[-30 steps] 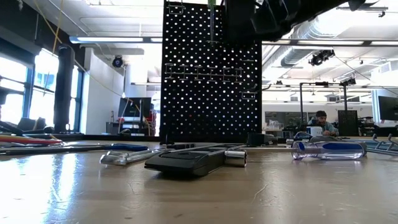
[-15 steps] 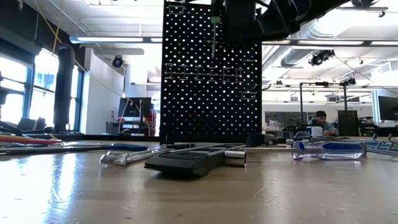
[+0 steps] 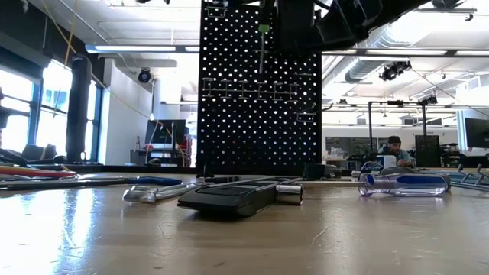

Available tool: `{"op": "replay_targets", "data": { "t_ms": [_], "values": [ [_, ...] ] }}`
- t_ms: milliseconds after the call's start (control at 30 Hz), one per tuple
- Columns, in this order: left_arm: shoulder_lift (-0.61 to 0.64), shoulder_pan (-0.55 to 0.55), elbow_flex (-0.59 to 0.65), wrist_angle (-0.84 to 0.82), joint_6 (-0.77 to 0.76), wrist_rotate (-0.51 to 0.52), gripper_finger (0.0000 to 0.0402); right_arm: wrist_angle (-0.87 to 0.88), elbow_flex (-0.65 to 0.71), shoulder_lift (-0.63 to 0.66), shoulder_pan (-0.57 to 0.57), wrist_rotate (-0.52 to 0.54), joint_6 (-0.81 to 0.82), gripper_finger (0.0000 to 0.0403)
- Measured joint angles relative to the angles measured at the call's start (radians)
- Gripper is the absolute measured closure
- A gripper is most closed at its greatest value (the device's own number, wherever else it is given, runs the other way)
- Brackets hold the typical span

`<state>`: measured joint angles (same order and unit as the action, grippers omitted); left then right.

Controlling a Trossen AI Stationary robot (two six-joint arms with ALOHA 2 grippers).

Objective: Hang tools onto peg board
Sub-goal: Hang the green screwdriver on the peg board

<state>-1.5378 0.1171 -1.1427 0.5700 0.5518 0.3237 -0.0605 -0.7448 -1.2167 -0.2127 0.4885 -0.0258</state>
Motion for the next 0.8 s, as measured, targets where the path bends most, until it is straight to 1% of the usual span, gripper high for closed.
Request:
{"op": "replay_targets", "data": {
  "t_ms": [367, 700, 800],
  "values": [
    [-0.033, 0.024, 0.0, 0.021, 0.002, -0.003, 0.0289, 0.008, 0.0, 0.0, -0.005, 0.0, 0.003, 0.0199],
    [-0.047, 0.06, -0.004, 0.026, -0.083, -0.002, 0.0289, 0.014, 0.0, 0.0, -0.005, 0.0, 0.001, 0.0199],
    [-0.053, 0.069, 0.002, -0.002, -0.122, 0.006, 0.0289, 0.02, 0.0, 0.0, -0.005, 0.0, 0.001, 0.0199]
  ]
}}
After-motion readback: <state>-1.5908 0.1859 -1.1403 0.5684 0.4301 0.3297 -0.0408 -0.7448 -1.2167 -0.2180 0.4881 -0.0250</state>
